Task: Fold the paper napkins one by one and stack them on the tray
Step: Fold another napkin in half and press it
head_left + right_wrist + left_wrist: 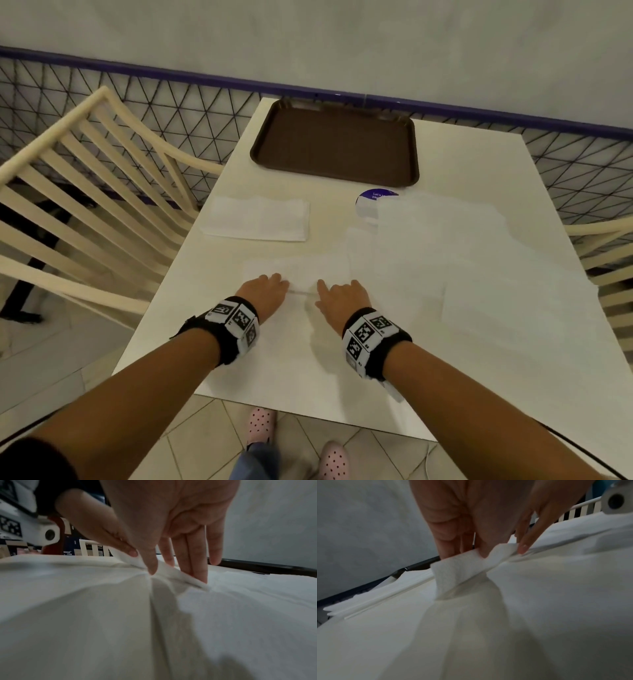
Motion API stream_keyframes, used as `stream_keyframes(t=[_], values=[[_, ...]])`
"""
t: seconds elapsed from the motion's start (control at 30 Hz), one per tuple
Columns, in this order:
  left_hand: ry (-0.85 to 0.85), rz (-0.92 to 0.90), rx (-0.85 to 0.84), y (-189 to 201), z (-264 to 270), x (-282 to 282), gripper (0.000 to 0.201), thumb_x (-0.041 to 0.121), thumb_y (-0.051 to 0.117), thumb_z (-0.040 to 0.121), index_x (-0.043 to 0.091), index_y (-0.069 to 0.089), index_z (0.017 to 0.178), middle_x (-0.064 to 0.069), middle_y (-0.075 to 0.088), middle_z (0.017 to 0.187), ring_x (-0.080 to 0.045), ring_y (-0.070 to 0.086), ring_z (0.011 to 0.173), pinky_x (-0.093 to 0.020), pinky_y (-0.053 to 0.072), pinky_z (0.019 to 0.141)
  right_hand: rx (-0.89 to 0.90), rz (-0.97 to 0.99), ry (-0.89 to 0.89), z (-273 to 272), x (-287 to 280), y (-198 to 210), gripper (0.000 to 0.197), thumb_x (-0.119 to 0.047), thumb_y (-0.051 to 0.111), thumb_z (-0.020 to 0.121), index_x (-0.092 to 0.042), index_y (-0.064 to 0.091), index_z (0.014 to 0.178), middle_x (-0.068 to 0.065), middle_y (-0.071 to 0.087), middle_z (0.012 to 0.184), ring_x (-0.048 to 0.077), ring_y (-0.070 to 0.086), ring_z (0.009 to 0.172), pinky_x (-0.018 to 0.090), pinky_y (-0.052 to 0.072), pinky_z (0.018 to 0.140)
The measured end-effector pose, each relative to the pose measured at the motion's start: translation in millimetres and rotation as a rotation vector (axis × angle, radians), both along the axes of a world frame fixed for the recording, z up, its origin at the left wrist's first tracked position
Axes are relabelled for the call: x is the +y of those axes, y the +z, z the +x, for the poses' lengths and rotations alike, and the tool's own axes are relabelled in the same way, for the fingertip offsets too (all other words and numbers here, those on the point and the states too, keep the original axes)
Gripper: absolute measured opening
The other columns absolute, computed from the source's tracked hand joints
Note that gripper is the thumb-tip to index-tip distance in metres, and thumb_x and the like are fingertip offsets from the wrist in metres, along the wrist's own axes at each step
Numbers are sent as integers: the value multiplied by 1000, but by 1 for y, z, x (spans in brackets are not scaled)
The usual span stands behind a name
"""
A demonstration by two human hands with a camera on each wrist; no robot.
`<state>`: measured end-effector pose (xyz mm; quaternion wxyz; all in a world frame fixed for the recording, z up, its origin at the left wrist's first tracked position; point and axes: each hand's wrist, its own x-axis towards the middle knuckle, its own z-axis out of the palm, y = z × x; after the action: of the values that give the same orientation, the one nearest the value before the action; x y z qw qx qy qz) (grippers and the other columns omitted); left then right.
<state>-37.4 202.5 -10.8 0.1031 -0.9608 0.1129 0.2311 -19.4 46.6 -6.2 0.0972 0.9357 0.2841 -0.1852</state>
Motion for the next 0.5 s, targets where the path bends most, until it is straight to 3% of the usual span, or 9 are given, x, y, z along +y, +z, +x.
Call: stream_keyframes(t=[0.07, 0.1, 0.17, 0.2, 0.23, 0.3, 0.5], values=[[-47, -17, -4, 9, 7, 9, 44, 5, 31, 98, 10, 28, 141, -11, 41, 135, -28, 50, 117, -35, 44, 92, -16, -15, 23, 5, 1, 4, 33, -8, 38, 96, -6, 48, 127, 10, 62, 118, 27, 58, 111, 37, 30, 106], [-65, -28, -18, 15, 12, 15, 45, 5, 31, 98, 11, 27, 143, -11, 41, 135, -28, 49, 119, -35, 43, 93, -77, 9, 23, 10, 3, 8, 27, -8, 49, 91, -7, 58, 116, 9, 66, 109, 24, 62, 103, 35, 35, 102], [-71, -66, -75, 29, 26, 28, 44, 11, 30, 100, 14, 27, 143, -9, 41, 138, -26, 47, 122, -35, 41, 96, -228, 101, 0, 23, 5, 27, 18, -11, 77, 63, -10, 71, 80, 5, 70, 75, 18, 68, 71, 26, 49, 79], [-66, -91, -113, 37, 34, 35, 42, 14, 30, 101, 16, 30, 143, -9, 42, 139, -26, 47, 123, -36, 40, 98, -254, 118, -11, 30, 7, 38, 16, -8, 77, 62, -9, 70, 76, 6, 69, 73, 18, 67, 68, 25, 49, 75], [-56, -113, -144, 44, 44, 44, 40, 16, 31, 101, 18, 33, 141, -8, 45, 138, -26, 48, 123, -36, 40, 99, -206, 122, -19, 37, 10, 49, 14, -3, 65, 74, -5, 68, 88, 10, 70, 85, 22, 67, 79, 28, 47, 79], [-35, -125, -177, 59, 66, 63, 38, 18, 30, 102, 20, 41, 138, -9, 51, 135, -27, 50, 121, -37, 42, 100, -194, 111, -37, 56, 15, 68, 29, 2, 38, 91, -4, 58, 112, 12, 64, 109, 30, 61, 101, 34, 43, 86], [13, -125, -316, 105, 119, 117, 38, 15, 31, 101, 22, 46, 136, -16, 59, 120, -31, 57, 108, -37, 47, 87, -221, 212, -199, 116, 51, 97, 36, -1, 32, 97, -9, 52, 126, 18, 59, 114, 35, 58, 104, 39, 48, 82]])
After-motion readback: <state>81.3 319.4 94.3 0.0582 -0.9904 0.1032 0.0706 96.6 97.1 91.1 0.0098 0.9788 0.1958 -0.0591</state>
